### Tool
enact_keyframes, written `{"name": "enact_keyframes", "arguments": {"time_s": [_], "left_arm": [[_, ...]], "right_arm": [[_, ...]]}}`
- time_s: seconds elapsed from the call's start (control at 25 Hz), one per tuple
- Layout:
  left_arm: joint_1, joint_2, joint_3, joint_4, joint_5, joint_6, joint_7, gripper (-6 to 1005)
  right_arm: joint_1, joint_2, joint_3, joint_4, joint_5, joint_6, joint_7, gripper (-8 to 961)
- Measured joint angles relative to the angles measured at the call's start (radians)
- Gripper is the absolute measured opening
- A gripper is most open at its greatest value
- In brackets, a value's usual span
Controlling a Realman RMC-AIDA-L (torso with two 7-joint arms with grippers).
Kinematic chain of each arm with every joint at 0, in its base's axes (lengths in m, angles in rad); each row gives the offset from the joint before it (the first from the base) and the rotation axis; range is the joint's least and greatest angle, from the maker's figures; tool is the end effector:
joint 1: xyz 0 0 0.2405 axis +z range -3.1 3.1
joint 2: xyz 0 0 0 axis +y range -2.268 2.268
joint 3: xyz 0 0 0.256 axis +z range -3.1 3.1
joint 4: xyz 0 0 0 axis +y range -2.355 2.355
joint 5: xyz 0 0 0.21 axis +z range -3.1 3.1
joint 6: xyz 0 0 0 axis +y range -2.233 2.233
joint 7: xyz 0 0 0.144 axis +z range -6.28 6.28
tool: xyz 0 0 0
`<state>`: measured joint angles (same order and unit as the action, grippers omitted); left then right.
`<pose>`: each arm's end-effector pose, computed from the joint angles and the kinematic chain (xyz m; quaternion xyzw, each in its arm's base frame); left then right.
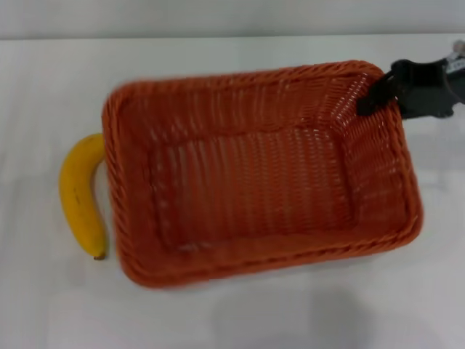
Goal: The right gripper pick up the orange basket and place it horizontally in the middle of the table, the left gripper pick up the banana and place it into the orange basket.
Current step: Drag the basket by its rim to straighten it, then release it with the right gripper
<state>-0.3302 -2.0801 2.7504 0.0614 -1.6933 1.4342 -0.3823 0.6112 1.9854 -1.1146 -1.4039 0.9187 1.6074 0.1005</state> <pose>-0.3859 0.2693 0.0532 -0.4830 -0.3043 -0.3934 0.7206 0.1498 0.3719 0.0706 -0.7417 0.6504 0.0841 0.1407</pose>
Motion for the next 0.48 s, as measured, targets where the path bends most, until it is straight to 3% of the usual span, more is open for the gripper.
{"name": "enact_keyframes", "arguments": {"time_s": [0.16, 0.32, 0.48], "left_arm": [[-0.007, 0.000, 0.000, 0.000, 0.000, 0.000, 0.000, 789], [-0.012, 0.002, 0.000, 0.000, 0.000, 0.000, -0.002, 789], [-0.013, 0.003, 0.000, 0.000, 0.000, 0.000, -0.005, 789]], "right_arm": [[0.086, -0.014, 0.066, 0.121, -0.040, -0.005, -0.044, 229], [0.125, -0.034, 0.082, 0.193, -0.070, -0.020, -0.038, 236], [0.162, -0.041, 0.090, 0.243, -0.110, -0.035, -0.004, 243]]}}
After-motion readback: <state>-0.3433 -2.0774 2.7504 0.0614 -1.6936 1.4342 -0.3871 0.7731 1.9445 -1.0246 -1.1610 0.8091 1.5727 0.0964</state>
